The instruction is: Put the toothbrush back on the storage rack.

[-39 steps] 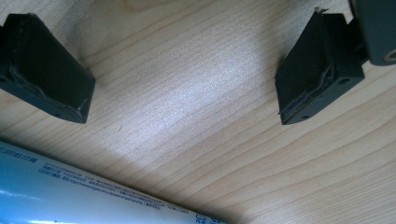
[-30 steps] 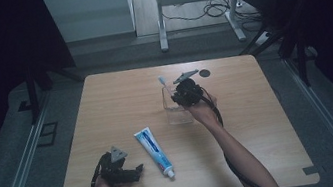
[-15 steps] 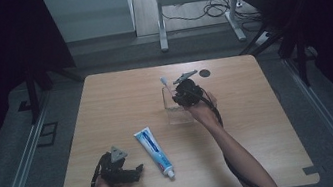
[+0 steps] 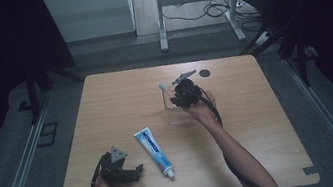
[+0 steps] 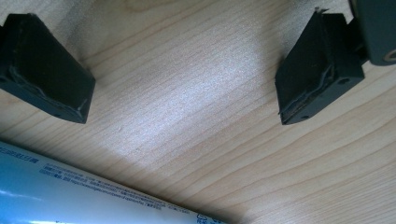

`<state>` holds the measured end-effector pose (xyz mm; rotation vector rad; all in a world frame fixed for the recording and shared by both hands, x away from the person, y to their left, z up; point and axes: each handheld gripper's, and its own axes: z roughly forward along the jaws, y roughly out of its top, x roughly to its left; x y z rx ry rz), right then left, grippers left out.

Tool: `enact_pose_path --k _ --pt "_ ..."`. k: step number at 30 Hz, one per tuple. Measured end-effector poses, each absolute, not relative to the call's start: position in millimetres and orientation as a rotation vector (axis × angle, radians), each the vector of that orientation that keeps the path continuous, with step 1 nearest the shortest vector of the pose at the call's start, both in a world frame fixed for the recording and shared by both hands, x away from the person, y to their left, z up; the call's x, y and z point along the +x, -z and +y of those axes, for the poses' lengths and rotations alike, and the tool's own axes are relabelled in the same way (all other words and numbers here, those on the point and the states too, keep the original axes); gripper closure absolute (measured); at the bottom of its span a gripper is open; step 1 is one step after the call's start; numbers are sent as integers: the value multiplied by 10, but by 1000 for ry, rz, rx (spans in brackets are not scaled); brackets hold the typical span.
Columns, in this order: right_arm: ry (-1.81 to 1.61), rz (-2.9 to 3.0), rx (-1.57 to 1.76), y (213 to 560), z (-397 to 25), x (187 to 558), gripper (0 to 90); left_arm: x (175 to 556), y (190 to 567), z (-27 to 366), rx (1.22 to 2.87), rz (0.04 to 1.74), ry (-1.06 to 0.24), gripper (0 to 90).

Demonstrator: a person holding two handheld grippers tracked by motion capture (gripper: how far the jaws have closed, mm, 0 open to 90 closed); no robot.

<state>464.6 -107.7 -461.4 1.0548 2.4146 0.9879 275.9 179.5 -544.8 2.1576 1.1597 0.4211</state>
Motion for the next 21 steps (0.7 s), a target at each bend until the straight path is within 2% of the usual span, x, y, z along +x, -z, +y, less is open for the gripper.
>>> enact_pose_path --k 11,21 --pt "-1044 2437 1020 4439 -1104 4548 501 2758 5446 1795 2159 1161 -420 47" --pt "-1107 2463 992 4278 -1154 4409 403 2758 5447 1794 2157 1162 -419 47"
